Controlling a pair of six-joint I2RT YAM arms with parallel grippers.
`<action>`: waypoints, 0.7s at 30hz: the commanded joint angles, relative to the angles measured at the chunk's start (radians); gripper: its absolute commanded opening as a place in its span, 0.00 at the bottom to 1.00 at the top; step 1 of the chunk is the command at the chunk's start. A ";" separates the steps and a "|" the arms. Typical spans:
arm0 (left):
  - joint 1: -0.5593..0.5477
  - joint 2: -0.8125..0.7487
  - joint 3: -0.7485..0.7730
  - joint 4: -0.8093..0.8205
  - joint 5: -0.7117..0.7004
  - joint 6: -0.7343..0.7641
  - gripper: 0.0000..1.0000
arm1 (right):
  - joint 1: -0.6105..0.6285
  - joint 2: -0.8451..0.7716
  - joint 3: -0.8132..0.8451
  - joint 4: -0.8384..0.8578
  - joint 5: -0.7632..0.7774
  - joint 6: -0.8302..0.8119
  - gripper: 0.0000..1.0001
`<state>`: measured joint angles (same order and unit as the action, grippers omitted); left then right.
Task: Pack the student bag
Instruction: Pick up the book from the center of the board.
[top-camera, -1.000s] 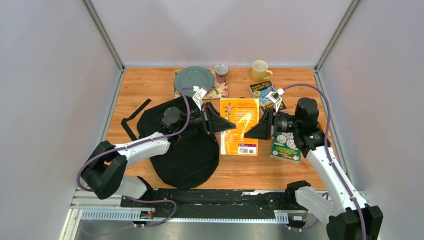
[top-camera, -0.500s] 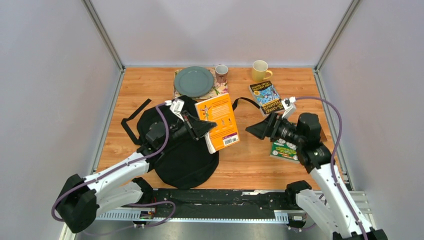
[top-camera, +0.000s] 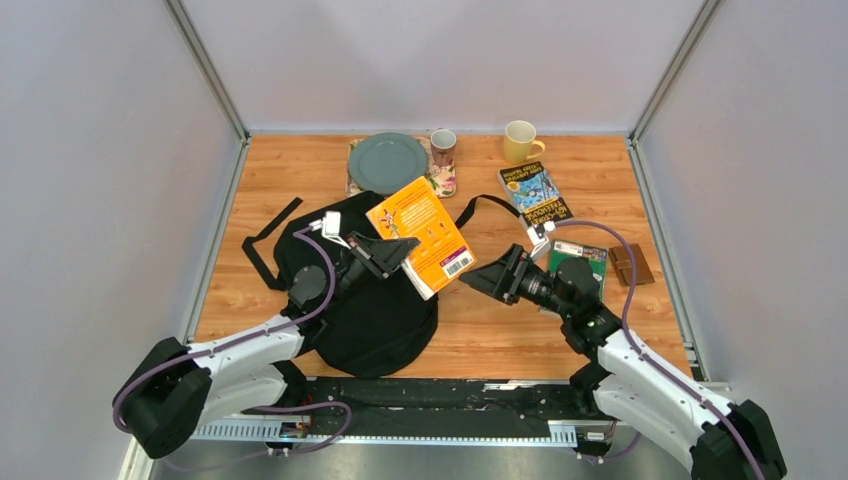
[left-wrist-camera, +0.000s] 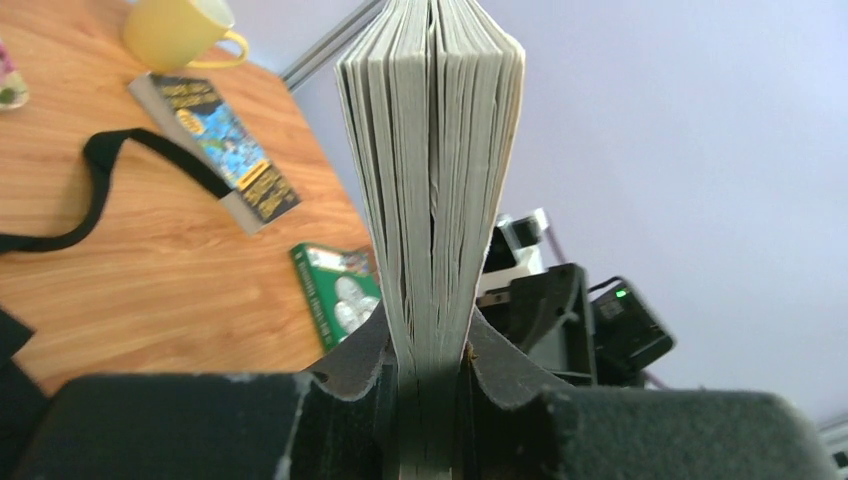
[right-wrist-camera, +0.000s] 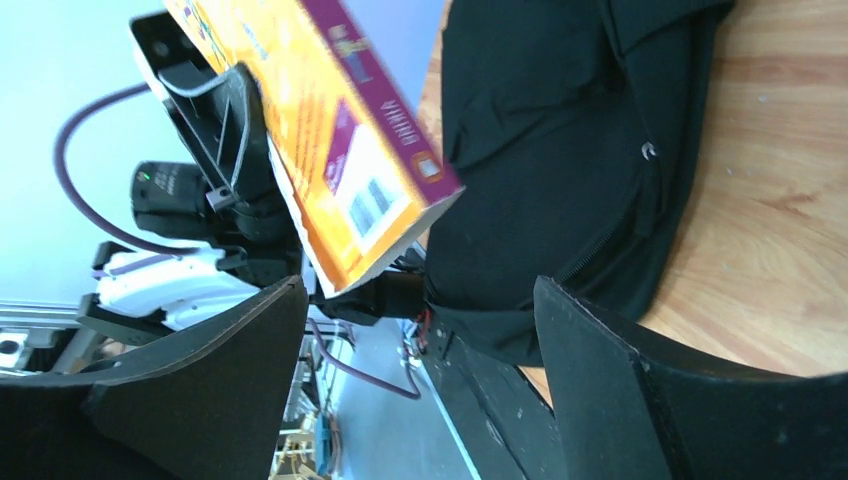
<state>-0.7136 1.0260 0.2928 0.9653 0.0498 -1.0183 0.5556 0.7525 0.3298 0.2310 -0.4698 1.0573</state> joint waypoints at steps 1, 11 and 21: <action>-0.001 0.012 -0.017 0.289 -0.025 -0.111 0.00 | 0.012 0.088 0.002 0.299 0.016 0.108 0.87; -0.006 0.103 -0.037 0.444 -0.030 -0.172 0.00 | 0.056 0.268 0.058 0.559 0.042 0.167 0.86; -0.010 0.128 -0.099 0.518 -0.041 -0.224 0.02 | 0.107 0.323 0.037 0.671 0.106 0.188 0.00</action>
<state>-0.7185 1.1801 0.2245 1.2457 0.0059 -1.2190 0.6594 1.1183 0.3573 0.8017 -0.4198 1.2568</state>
